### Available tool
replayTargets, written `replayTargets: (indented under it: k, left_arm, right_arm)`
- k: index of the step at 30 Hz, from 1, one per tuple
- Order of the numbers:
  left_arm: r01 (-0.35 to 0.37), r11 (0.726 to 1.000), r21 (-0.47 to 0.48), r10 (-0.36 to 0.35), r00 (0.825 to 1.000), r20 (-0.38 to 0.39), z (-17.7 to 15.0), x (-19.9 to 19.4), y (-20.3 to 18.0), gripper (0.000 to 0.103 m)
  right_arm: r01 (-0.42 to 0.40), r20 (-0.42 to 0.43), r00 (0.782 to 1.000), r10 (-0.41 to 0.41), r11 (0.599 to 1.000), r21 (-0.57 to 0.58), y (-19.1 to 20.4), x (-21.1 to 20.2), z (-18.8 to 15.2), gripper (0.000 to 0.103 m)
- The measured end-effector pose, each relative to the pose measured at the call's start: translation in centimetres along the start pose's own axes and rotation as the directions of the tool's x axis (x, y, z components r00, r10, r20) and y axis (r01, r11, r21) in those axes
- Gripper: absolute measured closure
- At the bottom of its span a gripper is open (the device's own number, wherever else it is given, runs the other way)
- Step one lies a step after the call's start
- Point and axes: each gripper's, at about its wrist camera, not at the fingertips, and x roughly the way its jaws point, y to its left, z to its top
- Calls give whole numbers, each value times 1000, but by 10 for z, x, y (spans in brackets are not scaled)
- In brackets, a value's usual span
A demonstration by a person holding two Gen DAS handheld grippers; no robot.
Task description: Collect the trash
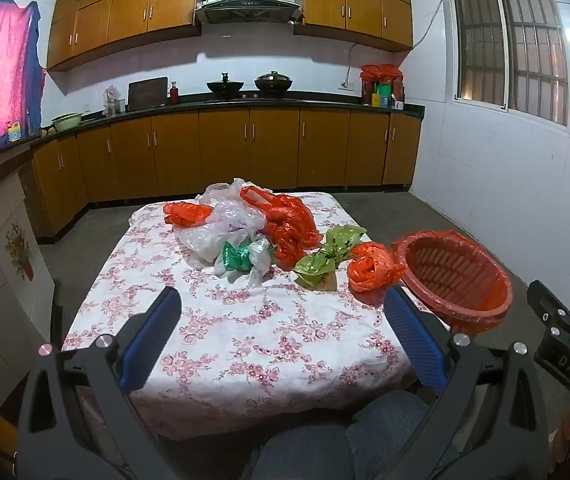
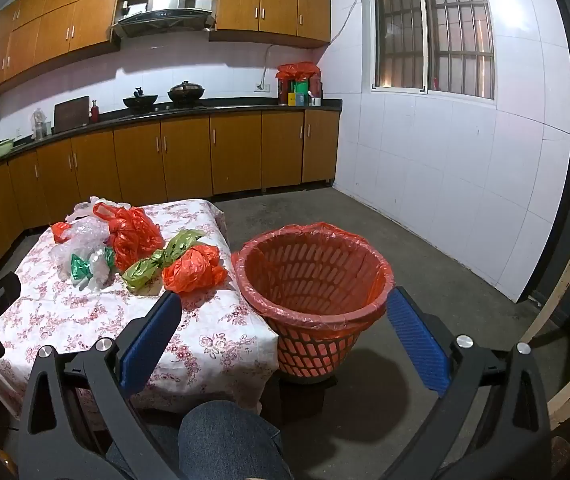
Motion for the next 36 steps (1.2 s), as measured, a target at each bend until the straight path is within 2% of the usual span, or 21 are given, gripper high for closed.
replayTargets:
  k: [36]
  left_arm:
    - [3,1000,-5,-3,1000,-9,0,0,0,4]
  right_arm:
    - [1,-3,1000,-1,1000,-1,0,0,0,2]
